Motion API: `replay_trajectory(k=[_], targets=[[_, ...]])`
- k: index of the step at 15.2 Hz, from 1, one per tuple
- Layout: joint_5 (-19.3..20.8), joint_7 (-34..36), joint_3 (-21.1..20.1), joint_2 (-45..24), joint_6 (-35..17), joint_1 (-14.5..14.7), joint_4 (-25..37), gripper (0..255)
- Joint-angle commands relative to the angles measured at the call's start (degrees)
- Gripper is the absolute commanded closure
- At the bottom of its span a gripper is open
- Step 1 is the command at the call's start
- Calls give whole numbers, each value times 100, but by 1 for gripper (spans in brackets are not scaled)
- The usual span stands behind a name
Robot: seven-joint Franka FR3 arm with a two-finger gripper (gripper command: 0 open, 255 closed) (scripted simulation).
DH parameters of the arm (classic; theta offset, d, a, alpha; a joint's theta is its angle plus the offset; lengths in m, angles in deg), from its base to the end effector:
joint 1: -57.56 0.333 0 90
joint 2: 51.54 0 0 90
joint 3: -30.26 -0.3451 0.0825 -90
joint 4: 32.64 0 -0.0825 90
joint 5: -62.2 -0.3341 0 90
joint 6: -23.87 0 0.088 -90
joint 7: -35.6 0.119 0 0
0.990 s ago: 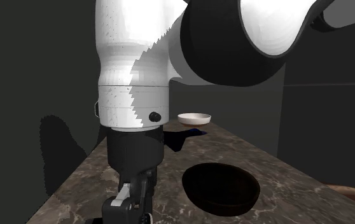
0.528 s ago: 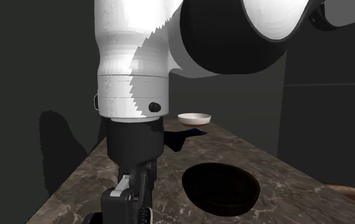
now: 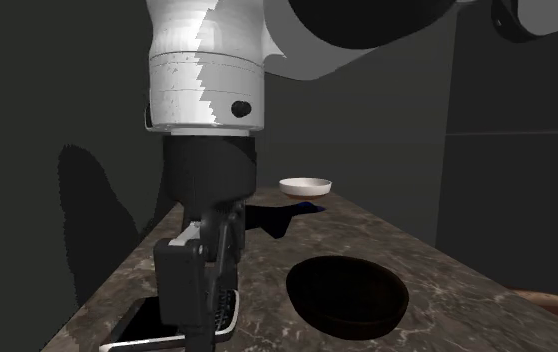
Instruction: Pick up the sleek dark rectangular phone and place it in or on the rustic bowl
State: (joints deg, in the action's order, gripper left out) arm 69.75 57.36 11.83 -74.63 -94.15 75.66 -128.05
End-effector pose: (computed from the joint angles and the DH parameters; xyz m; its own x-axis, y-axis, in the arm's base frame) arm 0.5263 0.3466 0.4220 0.9570 0.2898 0.0106 0.2899 -0.9570 -0.0120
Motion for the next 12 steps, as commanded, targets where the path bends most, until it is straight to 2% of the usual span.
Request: replay_trajectory(k=[1,12], targets=[[-23,-4,-14,62,134,1,73,255],[-113,-62,-55,269,892,-1,636,255]])
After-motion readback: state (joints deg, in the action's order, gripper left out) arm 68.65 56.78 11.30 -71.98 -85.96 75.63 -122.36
